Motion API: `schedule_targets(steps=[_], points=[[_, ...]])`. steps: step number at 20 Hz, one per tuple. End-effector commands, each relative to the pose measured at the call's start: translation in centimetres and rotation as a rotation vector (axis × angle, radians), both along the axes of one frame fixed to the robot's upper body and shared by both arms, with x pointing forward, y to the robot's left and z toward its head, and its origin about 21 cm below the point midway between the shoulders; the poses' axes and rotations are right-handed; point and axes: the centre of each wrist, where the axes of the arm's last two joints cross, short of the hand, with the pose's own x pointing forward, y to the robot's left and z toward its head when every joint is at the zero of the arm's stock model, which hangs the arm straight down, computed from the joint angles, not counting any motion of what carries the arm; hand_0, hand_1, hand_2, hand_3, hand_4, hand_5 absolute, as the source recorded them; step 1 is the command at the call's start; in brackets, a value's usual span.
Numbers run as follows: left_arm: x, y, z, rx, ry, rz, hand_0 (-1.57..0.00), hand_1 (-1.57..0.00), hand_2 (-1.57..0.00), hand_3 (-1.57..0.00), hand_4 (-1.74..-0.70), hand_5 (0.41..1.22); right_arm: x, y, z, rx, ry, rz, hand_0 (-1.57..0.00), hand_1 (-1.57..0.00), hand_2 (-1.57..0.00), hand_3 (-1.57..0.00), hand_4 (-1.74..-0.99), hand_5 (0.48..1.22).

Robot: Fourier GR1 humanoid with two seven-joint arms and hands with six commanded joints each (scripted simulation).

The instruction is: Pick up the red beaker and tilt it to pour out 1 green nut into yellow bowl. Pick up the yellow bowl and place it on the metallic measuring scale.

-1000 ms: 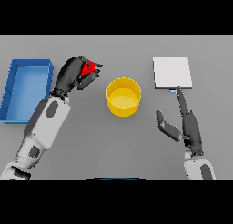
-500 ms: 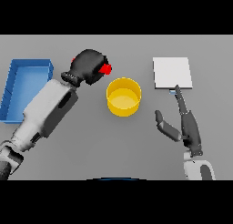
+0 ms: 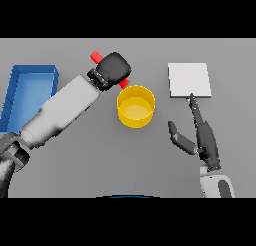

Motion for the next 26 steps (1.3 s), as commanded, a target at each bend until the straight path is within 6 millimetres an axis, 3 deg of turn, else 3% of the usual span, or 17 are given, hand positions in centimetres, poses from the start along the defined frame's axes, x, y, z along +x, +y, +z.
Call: schedule_targets(steps=[1,8,15,21,26], points=[[0.1,-0.3,0.0,0.055,-0.020,-0.009,-1.57,-1.57,-1.57,-1.57,-1.70,1.219,0.2,0.3,0.0,-0.008,0.005,-0.002,0.00,0.00,0.00,0.00,-1.066,0.689],[0.2,-2.1,0.4,0.271,-0.128,-0.088,-1.57,-1.57,-1.57,-1.57,-1.73,1.220,-0.1,0.2,-0.5,0.010,0.008,0.011,0.00,0.00,0.00,0.00,-1.060,0.696],[-0.9,-4.0,-1.3,0.408,-0.235,-0.187,-1.57,-1.57,-1.57,-1.57,-1.74,1.221,0.3,0.5,-0.2,0.000,-0.005,-0.013,0.00,0.00,0.00,0.00,-1.076,0.678],[-0.7,-6.2,0.0,0.624,-0.307,-0.280,-1.57,-1.57,-1.57,-1.57,-1.73,1.221,0.2,0.6,-0.4,-0.004,-0.024,-0.009,0.00,0.00,0.00,0.00,-1.061,0.671],[-0.8,-7.7,1.0,0.706,-0.341,-0.292,-1.57,-1.57,-1.57,-1.57,-1.73,1.221,0.1,1.0,0.0,-0.001,-0.026,-0.009,0.00,0.00,0.00,0.00,-1.035,0.685]])
